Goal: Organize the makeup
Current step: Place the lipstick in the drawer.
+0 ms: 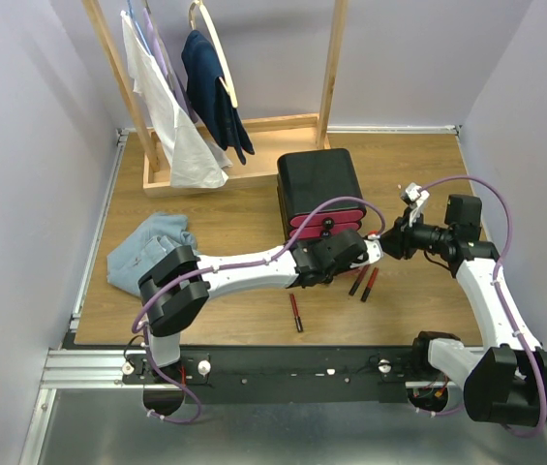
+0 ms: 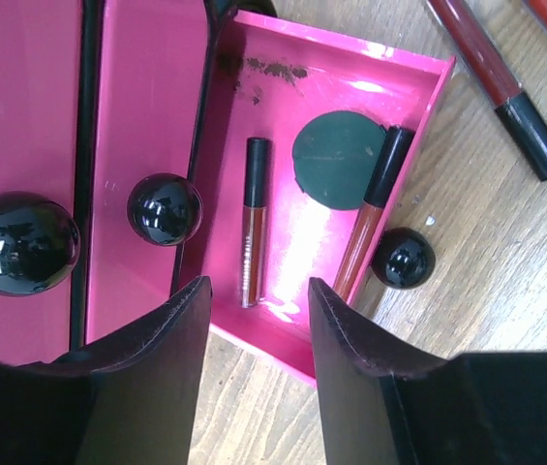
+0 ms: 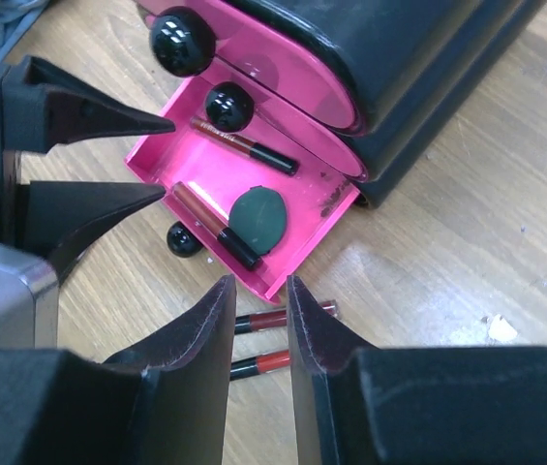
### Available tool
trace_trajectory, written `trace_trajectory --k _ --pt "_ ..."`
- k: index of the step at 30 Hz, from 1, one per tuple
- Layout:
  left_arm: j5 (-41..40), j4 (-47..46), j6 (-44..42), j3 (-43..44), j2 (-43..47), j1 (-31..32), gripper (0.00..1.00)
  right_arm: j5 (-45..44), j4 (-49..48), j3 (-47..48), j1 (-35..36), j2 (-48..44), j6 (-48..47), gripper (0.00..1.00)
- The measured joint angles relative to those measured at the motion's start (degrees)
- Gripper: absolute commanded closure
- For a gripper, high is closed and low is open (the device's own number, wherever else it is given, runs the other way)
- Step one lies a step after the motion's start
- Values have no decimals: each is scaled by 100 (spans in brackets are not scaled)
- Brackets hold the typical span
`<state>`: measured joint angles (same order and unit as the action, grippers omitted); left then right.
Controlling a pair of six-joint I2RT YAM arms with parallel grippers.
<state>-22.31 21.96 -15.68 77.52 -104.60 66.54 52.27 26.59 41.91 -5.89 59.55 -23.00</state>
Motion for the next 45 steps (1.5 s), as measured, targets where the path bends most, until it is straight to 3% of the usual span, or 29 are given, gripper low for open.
trace_trajectory --k 8,17,24,45 --pt "2 22 455 -55 308 0 46 444 678 4 -13 98 -1185 66" --pt "0 46 1362 -695 1814 0 35 476 1762 20 96 557 -2970 66" --pt "0 68 2321 -1853 3025 0 25 306 2188 192 415 824 -3805 66" --pt "-295 -46 4273 -3683 4966 -251 15 -767 2212 922 1978 1346 -4347 65"
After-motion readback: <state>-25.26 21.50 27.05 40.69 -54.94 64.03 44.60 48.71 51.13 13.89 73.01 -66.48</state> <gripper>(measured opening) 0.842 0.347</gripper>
